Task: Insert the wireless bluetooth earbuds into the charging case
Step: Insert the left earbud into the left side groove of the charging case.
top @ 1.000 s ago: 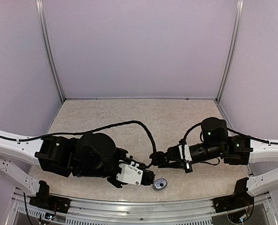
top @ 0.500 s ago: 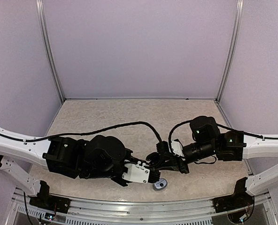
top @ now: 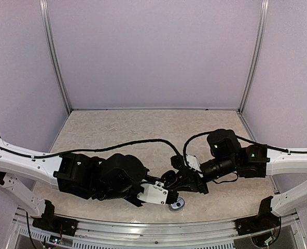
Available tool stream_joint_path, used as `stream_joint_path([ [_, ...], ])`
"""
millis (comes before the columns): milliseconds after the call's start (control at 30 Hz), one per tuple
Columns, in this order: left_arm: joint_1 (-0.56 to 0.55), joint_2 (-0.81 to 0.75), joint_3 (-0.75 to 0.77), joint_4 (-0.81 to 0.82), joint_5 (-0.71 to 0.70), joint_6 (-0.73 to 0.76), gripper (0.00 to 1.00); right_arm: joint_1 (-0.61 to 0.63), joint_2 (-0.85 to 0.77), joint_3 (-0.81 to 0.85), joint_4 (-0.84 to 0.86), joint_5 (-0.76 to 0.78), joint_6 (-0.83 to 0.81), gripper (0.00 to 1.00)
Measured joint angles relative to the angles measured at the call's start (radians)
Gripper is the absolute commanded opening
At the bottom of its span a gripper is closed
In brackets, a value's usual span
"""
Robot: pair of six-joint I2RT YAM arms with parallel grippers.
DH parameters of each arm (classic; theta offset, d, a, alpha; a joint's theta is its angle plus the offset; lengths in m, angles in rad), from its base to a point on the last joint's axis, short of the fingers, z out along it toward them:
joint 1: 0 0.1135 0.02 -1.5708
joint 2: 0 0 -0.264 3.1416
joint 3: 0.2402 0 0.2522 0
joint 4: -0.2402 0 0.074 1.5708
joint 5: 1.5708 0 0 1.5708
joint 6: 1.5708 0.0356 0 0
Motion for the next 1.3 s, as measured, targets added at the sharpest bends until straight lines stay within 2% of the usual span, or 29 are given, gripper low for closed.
stream_joint_path([
  [467,-0.004,0.000,0.000,-0.003,-0.002,0.011,0.11,0.000,0.039,0.017,-0.008,-0.016,0.078,0.00],
  [1300,-0.011,0.011,0.000,-0.049,0.013,0.039,0.11,0.000,0.053,0.044,-0.017,-0.035,0.109,0.00],
])
